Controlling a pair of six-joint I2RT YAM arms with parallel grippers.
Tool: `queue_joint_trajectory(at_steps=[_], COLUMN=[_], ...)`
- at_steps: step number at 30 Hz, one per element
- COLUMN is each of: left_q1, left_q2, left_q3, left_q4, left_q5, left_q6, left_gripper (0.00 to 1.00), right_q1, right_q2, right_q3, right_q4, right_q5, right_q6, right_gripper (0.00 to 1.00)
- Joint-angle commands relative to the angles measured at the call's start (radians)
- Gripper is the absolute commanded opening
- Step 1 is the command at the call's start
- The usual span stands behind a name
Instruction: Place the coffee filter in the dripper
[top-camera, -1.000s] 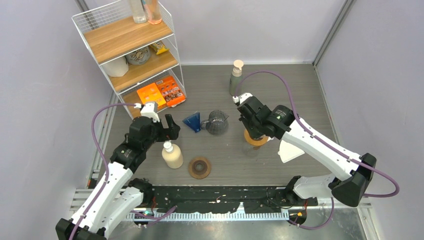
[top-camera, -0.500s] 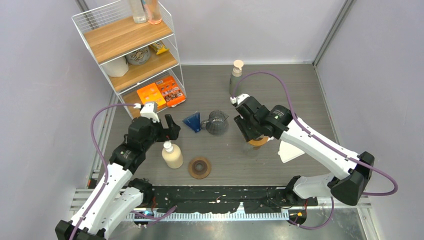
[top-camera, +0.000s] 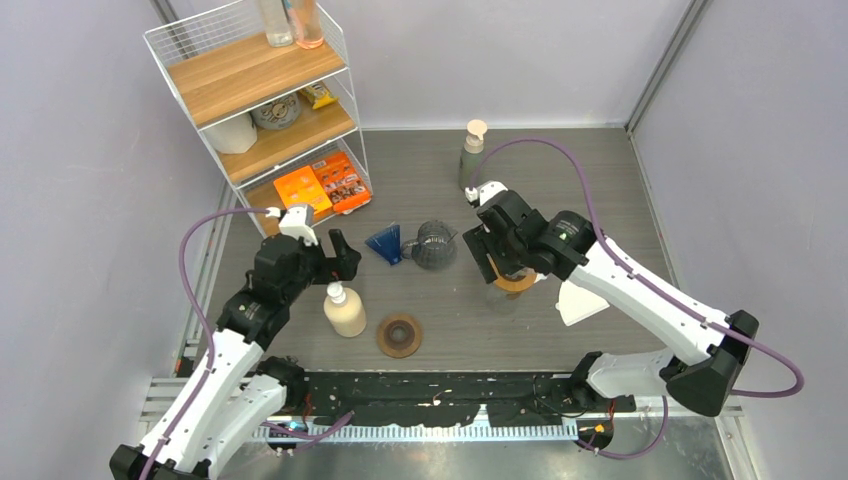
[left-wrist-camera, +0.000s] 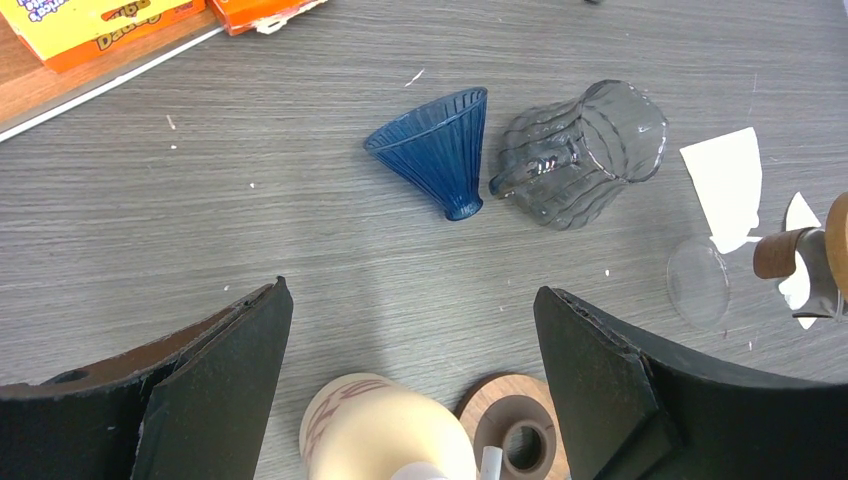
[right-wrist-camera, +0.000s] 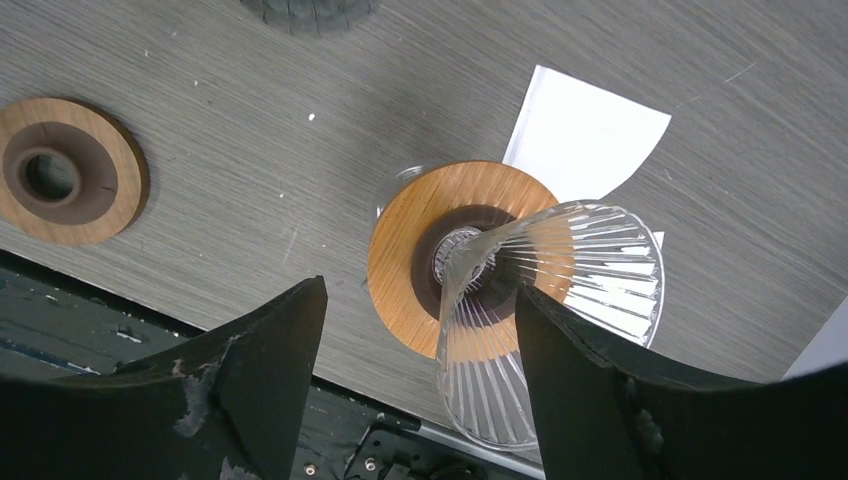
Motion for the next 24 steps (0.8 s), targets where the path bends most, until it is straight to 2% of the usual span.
queue_joint_trajectory(at_steps=[1,5,8,11,14,18,21,24], left_q1=[-0.003,-0.003,-0.003,-0.003,-0.003,-0.028,-0.085,-0.168], left_q2=[-0.018,-0.014,0.002,0.032,0.086,0.187,0.256,0.332], left_q3=[0.032,0.059,0.111,0.165,0.222,0.299,0.349,0.405], left_q4=[0.030,0.025,0.008,0.017,0.032,0.050,0.090,0.117], left_q5=[0.020,0.020,0.021,0.080,0.152,0.248,0.264,0.262], left_q6=[-0.001,-0.013,-0.034,-0.053,-0.078,-0.113,-0.143,-0.167], left_gripper=[0.99,0.99,0.99,0.99,0.99,0.99,0.99,0.99], right_q1=[0.005,0.005,0.004,-0.016,-0.100,-0.266,-0.388,-0.453], right_q2=[-0.051,-0.085,-0.137,-0.183,-0.236,-0.300,-0.345,-0.369], right_q3=[0.050,0.058,0.056,0.042,0.005,-0.077,-0.144,-0.196], right_q4=[0.047,0.063,0.079,0.092,0.105,0.133,0.165,0.193], right_q5=[0.018,0.044,0.088,0.154,0.168,0.080,-0.063,-0.168], right_q6=[0.016,0.024,0.026,0.067,0.128,0.179,0.183,0.188], right_gripper=[0.77,0.86,0.99,0.96,0.95,0.95,0.96,0.96])
